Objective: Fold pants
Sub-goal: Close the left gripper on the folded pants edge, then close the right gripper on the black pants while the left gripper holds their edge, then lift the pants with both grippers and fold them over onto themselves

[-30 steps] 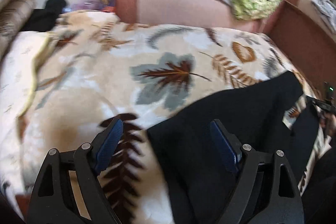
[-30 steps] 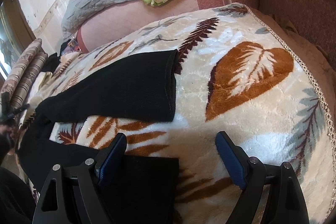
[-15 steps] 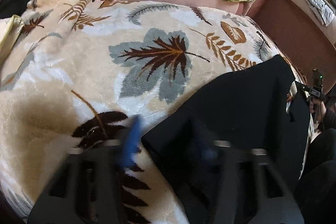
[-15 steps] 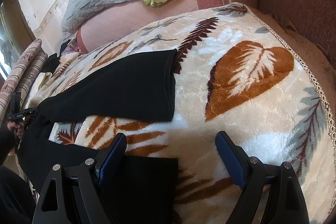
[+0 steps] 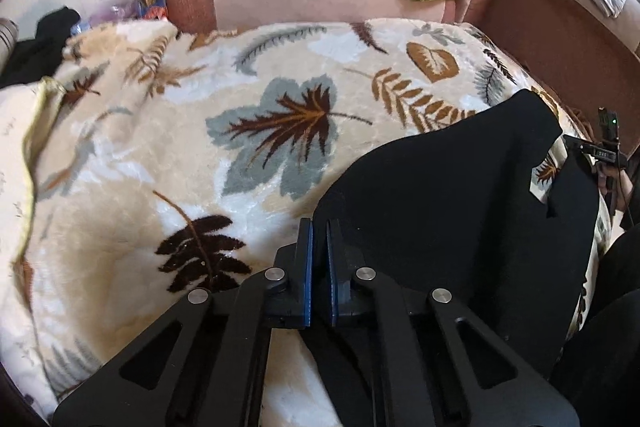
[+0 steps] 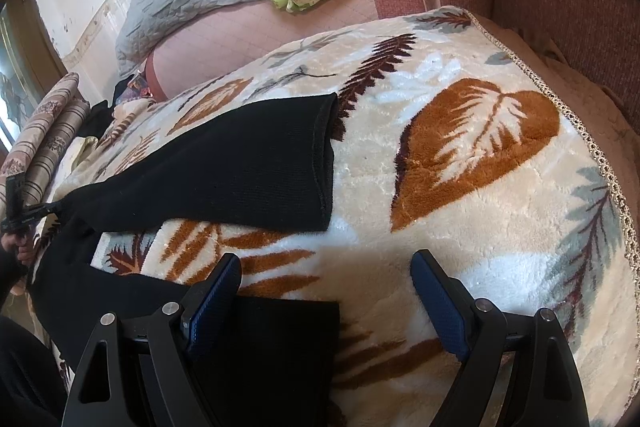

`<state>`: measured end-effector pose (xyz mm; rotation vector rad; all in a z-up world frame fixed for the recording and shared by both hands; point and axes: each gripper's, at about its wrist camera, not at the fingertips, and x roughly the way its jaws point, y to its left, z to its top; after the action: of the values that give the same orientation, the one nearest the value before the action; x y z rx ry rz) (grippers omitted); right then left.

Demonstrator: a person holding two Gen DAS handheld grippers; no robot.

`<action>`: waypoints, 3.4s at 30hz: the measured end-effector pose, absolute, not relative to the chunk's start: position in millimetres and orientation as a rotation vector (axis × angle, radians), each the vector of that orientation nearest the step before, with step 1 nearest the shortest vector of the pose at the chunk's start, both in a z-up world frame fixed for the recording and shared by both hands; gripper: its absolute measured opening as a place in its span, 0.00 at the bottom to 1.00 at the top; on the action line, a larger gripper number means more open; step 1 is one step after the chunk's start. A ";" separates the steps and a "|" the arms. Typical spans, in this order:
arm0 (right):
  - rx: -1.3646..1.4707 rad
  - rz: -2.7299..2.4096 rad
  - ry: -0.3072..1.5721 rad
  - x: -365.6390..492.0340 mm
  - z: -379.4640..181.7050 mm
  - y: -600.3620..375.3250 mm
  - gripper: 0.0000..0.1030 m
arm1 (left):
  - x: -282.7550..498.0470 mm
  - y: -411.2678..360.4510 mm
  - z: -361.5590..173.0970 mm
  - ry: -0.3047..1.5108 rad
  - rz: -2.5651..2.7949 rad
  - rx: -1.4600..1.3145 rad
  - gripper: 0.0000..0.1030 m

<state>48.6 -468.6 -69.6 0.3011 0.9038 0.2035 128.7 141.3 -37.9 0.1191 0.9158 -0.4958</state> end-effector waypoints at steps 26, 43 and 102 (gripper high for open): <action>0.646 0.335 1.084 187.9 -59.3 -506.2 0.64 | 87.6 101.7 14.6 0.818 -0.238 0.152 0.04; 0.467 0.402 1.025 195.4 -57.1 -491.2 0.05 | 124.5 116.3 16.1 0.857 -0.168 0.017 0.04; 0.071 0.221 0.790 -89.0 28.3 -467.4 0.20 | -53.3 92.3 -72.9 0.778 -0.176 -0.107 0.05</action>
<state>-89.0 -467.4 28.3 0.0706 0.7904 0.2208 -53.3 92.2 -72.9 -0.1066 0.7781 -0.1763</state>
